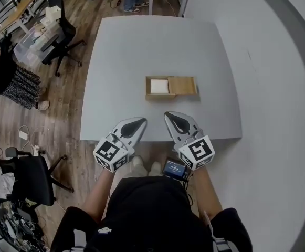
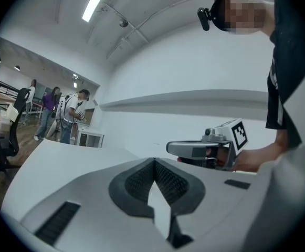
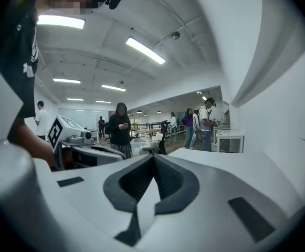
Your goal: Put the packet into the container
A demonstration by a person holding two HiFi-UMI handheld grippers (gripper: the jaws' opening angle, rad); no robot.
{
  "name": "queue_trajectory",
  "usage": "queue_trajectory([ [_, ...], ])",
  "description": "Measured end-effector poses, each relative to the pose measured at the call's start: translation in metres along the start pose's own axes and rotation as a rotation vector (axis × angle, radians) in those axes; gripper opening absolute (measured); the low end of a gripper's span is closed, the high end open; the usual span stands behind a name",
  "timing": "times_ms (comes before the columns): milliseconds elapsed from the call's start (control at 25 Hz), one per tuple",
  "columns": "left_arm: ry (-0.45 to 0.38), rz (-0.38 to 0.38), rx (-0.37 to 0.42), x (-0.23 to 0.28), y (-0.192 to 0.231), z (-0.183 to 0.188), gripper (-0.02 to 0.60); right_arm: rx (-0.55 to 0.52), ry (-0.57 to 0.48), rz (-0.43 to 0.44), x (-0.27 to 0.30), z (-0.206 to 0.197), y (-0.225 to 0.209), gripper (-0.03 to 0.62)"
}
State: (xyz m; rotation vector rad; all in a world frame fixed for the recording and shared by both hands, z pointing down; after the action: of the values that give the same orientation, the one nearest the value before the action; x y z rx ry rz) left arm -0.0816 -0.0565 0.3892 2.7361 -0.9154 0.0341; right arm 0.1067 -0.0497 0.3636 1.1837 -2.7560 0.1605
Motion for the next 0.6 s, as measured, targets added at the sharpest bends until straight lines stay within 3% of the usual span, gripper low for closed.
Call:
queue_trajectory([
  [600,-0.037,-0.01,0.047,-0.033,-0.043,0.012,0.002,-0.003,-0.11,0.078,-0.028,0.005,0.048,0.021],
])
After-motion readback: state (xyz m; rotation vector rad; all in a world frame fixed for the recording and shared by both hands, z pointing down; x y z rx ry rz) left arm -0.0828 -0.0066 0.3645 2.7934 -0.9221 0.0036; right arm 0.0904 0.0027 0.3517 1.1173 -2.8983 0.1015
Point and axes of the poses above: the fingertips, and each gripper's own axes: x forward along the fingers, y to its left, z out of its top, the point moved 9 cm from there along -x, backward along the fingers, and after that the axes turned 3 degrees about z, right-handed, at the moved point
